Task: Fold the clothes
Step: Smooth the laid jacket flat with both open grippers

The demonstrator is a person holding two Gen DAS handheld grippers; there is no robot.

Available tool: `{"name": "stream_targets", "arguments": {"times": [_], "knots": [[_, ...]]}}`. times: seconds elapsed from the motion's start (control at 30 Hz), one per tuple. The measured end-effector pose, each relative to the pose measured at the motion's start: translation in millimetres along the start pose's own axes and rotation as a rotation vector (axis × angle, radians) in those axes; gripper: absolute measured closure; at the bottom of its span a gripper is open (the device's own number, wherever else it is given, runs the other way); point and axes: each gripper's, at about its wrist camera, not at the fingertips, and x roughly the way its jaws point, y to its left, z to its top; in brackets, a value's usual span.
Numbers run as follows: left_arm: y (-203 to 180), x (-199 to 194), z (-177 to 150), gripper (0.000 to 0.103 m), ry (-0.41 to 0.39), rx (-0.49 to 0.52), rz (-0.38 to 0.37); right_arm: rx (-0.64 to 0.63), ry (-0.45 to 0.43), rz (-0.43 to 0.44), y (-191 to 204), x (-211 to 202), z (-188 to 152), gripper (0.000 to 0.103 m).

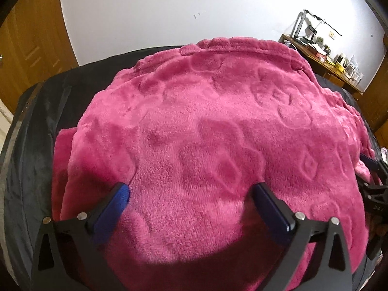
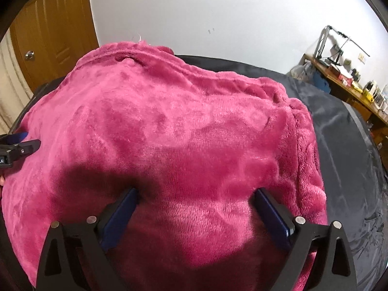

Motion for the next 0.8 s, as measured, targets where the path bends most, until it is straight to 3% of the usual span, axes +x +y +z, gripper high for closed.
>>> {"name": "stream_targets", "arguments": {"times": [0.33,0.8], "knots": [[-12.8,-1.0,-25.8,0.000,-0.079,0.012,0.034,0.018,-0.052,-0.017,14.4,2.3,-8.0,0.004],[-13.2,-1.4,-31.4,0.000,-0.082,0.013,0.056,0.028,-0.077,-0.026,11.5,3.9,-6.4,0.004]]}}
